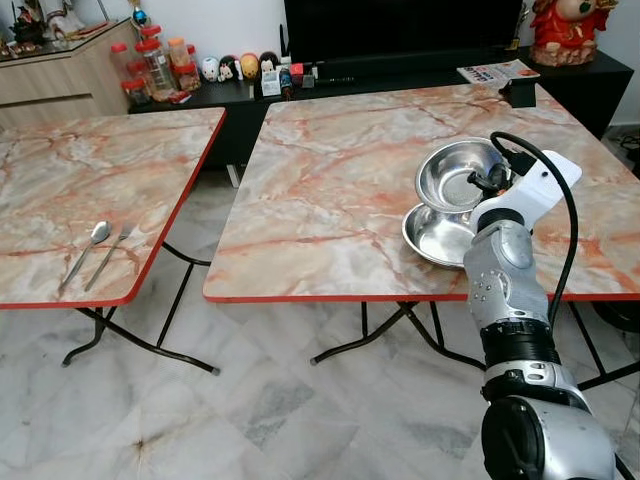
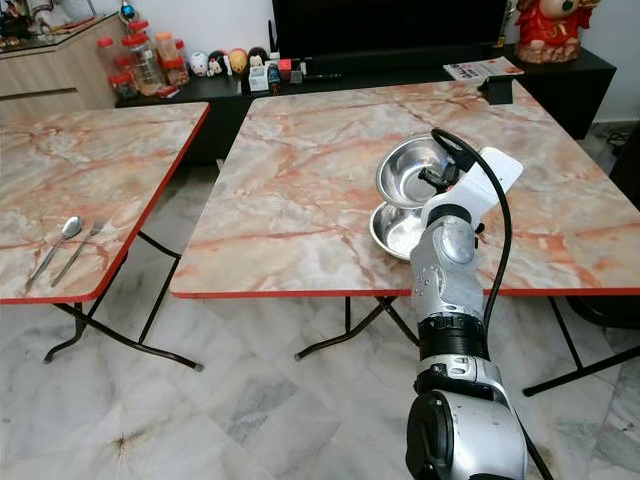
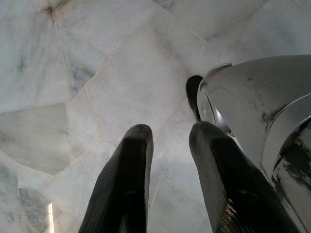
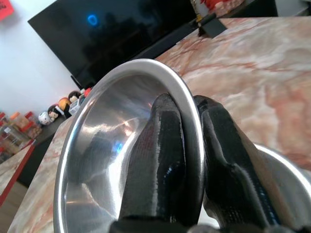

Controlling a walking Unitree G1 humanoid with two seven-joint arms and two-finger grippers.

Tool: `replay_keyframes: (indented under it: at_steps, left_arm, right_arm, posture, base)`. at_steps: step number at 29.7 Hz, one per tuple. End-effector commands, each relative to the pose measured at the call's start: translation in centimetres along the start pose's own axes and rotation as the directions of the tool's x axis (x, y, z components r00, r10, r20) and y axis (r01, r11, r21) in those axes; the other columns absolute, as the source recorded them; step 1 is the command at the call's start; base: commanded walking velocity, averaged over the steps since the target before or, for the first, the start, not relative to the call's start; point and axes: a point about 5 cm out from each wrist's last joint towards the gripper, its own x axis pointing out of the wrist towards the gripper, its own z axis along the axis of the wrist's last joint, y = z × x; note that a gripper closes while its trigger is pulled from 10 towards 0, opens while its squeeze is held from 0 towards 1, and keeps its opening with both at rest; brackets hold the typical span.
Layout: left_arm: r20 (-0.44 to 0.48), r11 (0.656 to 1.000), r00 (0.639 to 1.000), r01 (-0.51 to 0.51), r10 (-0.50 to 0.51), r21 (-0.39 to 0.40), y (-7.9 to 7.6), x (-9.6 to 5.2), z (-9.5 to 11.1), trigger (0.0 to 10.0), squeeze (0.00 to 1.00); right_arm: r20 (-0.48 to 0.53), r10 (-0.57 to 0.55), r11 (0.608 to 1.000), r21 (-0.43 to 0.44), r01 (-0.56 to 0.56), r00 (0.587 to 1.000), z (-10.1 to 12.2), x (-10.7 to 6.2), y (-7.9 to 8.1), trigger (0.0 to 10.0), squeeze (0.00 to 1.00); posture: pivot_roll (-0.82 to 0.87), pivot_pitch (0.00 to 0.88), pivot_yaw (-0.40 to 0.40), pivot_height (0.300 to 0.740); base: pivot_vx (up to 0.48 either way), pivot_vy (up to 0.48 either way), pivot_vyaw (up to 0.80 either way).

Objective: Setting the table

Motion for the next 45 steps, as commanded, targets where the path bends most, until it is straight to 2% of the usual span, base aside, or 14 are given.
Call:
replay_keyframes:
  at_steps: [1, 34, 45]
  left_arm:
    - [-0.011, 1.0, 1.0, -0.01, 0.01, 0.0, 0.43, -0.11, -0.22, 10.0, 0.0]
    - [-0.004, 1.0, 1.0, -0.009, 0.009, 0.004, 0.45, -0.01, 0.1, 10.0, 0.0]
    - [-0.007, 1.0, 1.0, -0.016, 0.016, -0.001, 0.47, -0.02, 0.04, 10.0, 0.0]
  right_arm:
    - [-0.002, 0.039, 0.999, 0.005, -0.039, 0.999, 0.2, 0.01, 1.1, 10.0, 0.0]
    - [-0.021, 0.026, 1.0, 0.011, -0.026, 0.999, -0.22, -0.22, 0.89, 10.0, 0.0]
    - [-0.033, 0.044, 0.999, 0.016, -0.044, 0.998, -0.22, -0.77, 1.38, 10.0, 0.0]
  posture:
    - [-0.13, 0.0, 0.085, 0.736]
    - [-0.13, 0.0, 0.091, 0.736]
    - [-0.13, 0.0, 0.091, 0.736]
  base:
    - [0.247, 0.0, 0.0]
    - [0.256, 0.0, 0.0]
    - [0.187, 0.0, 0.0]
